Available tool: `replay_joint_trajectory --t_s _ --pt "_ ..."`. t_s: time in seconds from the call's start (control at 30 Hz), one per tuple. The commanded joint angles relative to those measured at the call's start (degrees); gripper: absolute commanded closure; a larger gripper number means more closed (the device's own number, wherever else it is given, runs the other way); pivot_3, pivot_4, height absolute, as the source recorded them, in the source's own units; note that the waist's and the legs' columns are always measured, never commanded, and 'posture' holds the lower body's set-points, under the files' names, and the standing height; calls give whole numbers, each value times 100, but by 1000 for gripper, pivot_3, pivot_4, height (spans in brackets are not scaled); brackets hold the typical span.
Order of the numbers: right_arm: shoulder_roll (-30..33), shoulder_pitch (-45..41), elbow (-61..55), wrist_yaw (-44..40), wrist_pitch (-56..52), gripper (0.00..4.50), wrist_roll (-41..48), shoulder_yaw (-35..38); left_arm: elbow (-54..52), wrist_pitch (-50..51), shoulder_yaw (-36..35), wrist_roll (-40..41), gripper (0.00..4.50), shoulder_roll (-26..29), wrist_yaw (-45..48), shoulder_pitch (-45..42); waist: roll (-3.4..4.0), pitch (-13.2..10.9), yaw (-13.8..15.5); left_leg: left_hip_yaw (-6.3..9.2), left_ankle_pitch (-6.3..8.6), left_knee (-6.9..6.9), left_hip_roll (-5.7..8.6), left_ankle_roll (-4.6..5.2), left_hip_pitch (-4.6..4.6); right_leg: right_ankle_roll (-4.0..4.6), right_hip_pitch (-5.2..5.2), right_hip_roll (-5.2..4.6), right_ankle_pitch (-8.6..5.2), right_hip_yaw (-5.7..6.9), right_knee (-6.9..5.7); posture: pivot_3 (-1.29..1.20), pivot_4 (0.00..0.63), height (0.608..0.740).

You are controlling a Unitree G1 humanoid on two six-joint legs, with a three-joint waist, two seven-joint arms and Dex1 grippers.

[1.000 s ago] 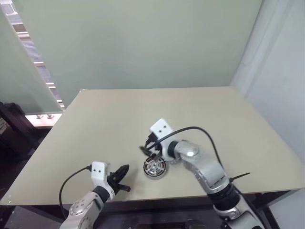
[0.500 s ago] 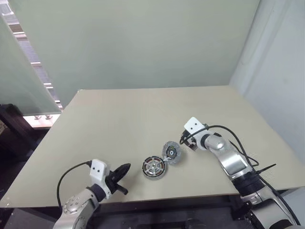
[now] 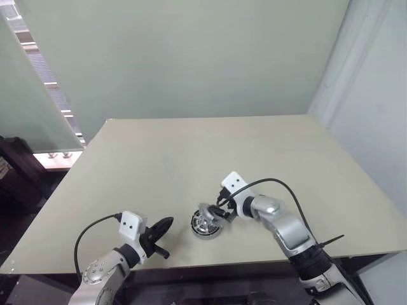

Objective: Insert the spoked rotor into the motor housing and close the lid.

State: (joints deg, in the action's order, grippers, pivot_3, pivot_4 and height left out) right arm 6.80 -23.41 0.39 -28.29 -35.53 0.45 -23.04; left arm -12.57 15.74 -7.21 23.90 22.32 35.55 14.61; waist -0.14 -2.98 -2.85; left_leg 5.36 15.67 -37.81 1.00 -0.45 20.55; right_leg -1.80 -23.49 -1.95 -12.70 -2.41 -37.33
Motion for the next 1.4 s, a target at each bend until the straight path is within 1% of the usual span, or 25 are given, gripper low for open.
replay_joint_trajectory --t_s 0.03,0.17,0.33,0.43,0.53,0.67,0.77,0.87,1.03,1.4 --pt "-125 -3 50 42 174 20 -15 -44 -302 2 -15 1 4500 74 -9 -85 0 0 0 0 0 0 0 0 0 0 -1 0 0 0 0 0 0 740" --pt "-194 0 282 27 410 20 52 74 -335 29 -33 -15 4500 82 -18 -73 0 0 0 0 0 1 0 0 0 -1 -1 0 0 0 0 0 0 740" --pt "-315 -115 518 -214 629 20 556 645 -328 22 0 -56 4500 72 -34 -77 1 0 0 0 0 0 0 0 0 0 1 0 0 0 0 0 0 740" --pt "-242 -264 618 -656 736 20 915 912 -314 19 43 -82 4500 51 -39 -88 2 -1 0 0 0 -1 0 0 0 -1 0 0 0 0 0 0 0 740" --pt "159 -488 834 -1743 1061 20 1230 921 -291 23 98 -92 4500 68 -1 -112 3 -2 0 1 0 0 1 0 0 -1 3 0 1 1 1 0 0 740" --pt "489 -737 1312 -2661 1467 20 1205 697 -291 33 127 -56 4500 98 51 -128 2 -1 -1 -1 0 -1 2 1 -1 -1 4 0 1 1 1 0 0 740" --pt "584 -884 1703 -3215 1786 20 1125 532 -343 64 134 -50 4500 111 53 -117 3 -2 -6 -1 0 0 0 1 -4 -1 4 2 1 1 -1 0 0 740" --pt "610 -997 2073 -3580 2103 20 1002 370 -385 89 127 -45 4500 135 66 -86 4 -3 -1 -1 0 0 -1 1 -5 -1 3 4 1 2 -4 0 0 740" --pt "508 -1211 2742 -3796 2544 20 794 244 -469 129 101 -35 4500 186 76 4 5 -3 0 -3 0 -6 1 0 -4 -1 5 3 2 -1 -5 0 0 740" --pt "183 -1475 3672 -3767 3092 20 560 307 -635 199 66 -16 4500 238 38 160 8 -5 -1 -1 -1 -6 1 0 -7 -1 4 3 2 -1 -13 0 0 740"
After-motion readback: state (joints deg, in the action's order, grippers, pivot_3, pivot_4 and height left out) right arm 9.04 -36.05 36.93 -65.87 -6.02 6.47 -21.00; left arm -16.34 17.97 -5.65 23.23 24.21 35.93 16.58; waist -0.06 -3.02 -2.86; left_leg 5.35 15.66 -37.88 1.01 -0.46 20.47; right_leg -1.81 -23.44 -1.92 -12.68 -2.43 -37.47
